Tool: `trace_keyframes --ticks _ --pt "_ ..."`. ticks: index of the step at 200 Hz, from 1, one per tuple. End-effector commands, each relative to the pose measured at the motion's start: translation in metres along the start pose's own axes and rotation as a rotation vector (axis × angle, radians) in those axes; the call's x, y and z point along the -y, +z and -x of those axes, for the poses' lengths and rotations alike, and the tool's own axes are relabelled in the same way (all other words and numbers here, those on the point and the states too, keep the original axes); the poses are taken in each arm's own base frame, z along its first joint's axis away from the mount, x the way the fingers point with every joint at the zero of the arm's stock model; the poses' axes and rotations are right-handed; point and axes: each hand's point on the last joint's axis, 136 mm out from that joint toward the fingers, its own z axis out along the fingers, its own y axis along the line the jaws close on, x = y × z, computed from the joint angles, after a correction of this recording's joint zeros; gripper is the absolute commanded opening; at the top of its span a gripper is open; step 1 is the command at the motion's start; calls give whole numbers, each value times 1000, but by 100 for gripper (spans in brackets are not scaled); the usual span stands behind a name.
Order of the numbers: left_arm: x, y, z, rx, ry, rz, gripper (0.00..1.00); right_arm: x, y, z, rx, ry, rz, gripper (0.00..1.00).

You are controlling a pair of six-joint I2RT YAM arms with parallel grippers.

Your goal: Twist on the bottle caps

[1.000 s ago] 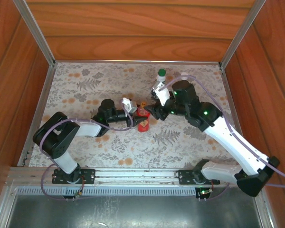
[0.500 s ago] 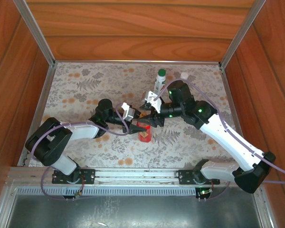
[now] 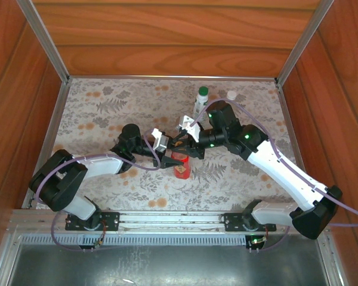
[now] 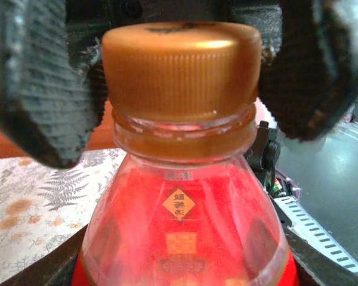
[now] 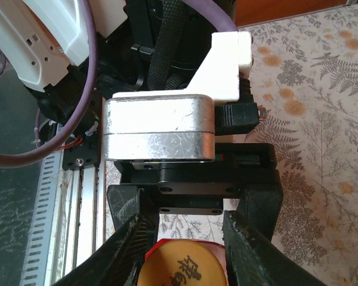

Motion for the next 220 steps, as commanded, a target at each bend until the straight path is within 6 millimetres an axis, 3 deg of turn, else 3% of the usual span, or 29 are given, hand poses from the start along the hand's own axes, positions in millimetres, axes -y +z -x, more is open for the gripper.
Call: trace_keyframes --ticks 1,25,74,154,185,220 --pt "0 2 7 12 37 -10 59 -2 -6 10 32 -6 8 40" --pt "-1 2 7 11 35 -1 59 -3 -5 7 31 -3 9 48" --pt "-2 3 5 8 26 -7 59 6 -7 10 47 -4 -49 49" --pt "-7 1 9 12 26 30 59 8 -2 2 12 22 -42 29" --pt "-45 0 17 25 25 229 58 24 -2 1 1 44 -131 29" --pt "-103 -15 33 61 25 529 59 80 -5 -12 -38 138 -424 28"
